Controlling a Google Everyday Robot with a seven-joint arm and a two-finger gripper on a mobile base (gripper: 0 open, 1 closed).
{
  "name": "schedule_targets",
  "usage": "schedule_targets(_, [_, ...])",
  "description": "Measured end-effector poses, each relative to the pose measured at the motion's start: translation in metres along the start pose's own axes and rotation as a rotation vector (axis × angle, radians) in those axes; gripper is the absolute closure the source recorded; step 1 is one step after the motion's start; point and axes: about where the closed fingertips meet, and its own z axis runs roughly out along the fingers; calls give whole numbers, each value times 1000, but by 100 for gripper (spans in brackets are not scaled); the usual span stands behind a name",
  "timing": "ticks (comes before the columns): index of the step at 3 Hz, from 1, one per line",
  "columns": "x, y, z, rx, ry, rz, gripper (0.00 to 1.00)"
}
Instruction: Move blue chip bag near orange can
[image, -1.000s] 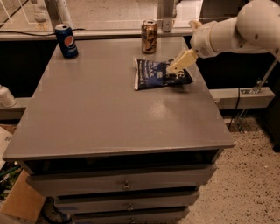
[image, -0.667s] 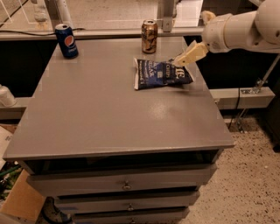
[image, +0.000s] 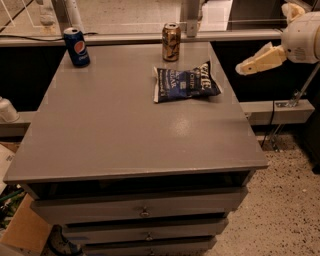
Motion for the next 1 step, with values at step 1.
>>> schedule_targets(1, [0, 0, 0, 0, 0, 0, 0])
